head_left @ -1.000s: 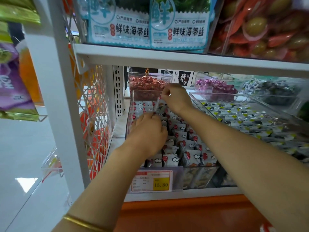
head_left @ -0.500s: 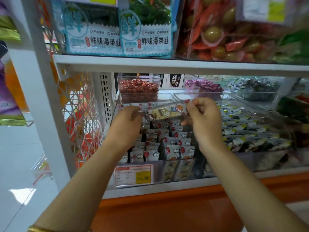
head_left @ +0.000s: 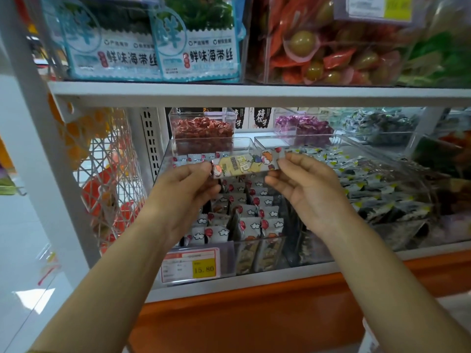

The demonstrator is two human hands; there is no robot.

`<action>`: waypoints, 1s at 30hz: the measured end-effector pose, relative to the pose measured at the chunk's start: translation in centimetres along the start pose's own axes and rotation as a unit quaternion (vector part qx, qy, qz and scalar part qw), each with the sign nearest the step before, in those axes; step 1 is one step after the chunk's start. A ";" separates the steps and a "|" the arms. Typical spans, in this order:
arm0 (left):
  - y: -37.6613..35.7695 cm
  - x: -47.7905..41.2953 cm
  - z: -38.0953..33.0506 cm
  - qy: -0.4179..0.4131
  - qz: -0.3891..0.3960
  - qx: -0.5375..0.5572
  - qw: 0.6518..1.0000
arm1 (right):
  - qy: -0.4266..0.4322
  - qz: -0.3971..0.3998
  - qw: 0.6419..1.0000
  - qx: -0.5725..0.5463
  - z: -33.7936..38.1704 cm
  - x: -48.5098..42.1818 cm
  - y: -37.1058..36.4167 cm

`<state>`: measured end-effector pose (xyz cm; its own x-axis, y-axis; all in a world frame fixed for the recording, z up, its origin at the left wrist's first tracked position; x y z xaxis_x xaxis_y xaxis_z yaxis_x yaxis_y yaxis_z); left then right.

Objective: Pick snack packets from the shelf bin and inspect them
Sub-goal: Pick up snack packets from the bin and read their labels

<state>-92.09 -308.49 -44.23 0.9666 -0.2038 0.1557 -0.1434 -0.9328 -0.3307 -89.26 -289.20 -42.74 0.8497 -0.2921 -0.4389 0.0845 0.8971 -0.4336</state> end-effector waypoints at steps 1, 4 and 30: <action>0.0 -0.1 0.2 0.014 0.011 0.035 0.999 | -0.004 0.002 1.000 -0.014 -0.1 -0.1 0.0; -0.1 -0.3 0.4 0.032 0.026 0.083 0.996 | -0.016 0.002 0.999 -0.038 -0.3 -0.1 0.2; -1.0 0.5 -0.9 -0.055 0.047 -0.113 0.991 | 0.091 0.069 0.969 0.220 0.7 0.2 -0.7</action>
<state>-91.62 -307.92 -42.95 0.9624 -0.2701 0.0280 -0.2651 -0.9569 -0.1191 -88.80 -289.66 -41.94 0.7665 -0.1768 -0.6174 0.2246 0.9745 -0.0003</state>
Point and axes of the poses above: each hand's wrist, its own x-axis away from the middle knuckle, its own y-axis out of the back of the hand, z = x × y, the point moved 9 cm from there along -x, towards the middle knuckle, and after that the axes turned 15 degrees about y, right-handed, at the moved point
